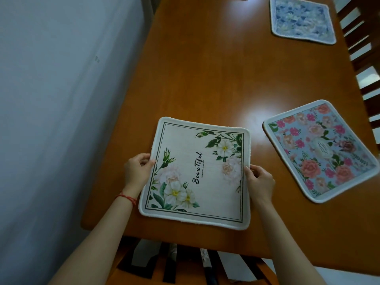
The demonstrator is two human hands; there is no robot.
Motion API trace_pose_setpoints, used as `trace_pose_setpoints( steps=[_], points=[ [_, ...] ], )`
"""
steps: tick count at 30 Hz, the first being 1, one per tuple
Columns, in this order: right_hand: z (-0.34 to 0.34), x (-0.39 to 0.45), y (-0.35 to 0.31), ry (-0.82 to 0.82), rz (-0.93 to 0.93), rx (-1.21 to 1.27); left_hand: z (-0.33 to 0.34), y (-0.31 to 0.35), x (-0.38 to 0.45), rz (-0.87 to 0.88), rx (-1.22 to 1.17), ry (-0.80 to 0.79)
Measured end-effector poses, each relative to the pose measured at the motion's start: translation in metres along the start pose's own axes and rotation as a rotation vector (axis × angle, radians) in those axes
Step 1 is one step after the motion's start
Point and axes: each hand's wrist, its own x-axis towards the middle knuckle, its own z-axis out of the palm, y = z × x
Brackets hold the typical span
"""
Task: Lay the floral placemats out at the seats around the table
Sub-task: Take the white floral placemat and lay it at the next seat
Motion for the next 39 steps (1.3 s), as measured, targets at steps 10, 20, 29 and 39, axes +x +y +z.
trace_pose_setpoints(
  steps=[10,20,29,39],
  points=[
    [0.002,0.005,0.009,-0.033,0.040,-0.038,0.009,-0.005,0.001,0.068,0.046,0.070],
    [-0.005,-0.010,0.017,0.006,0.165,0.006,0.019,0.012,0.025,0.134,0.091,0.061],
    [0.001,-0.034,0.033,0.025,0.298,0.095,0.028,0.033,0.049,0.174,0.093,0.012],
    [0.003,-0.047,0.040,-0.006,0.332,0.066,0.036,0.047,0.061,0.223,0.087,-0.043]
  ],
)
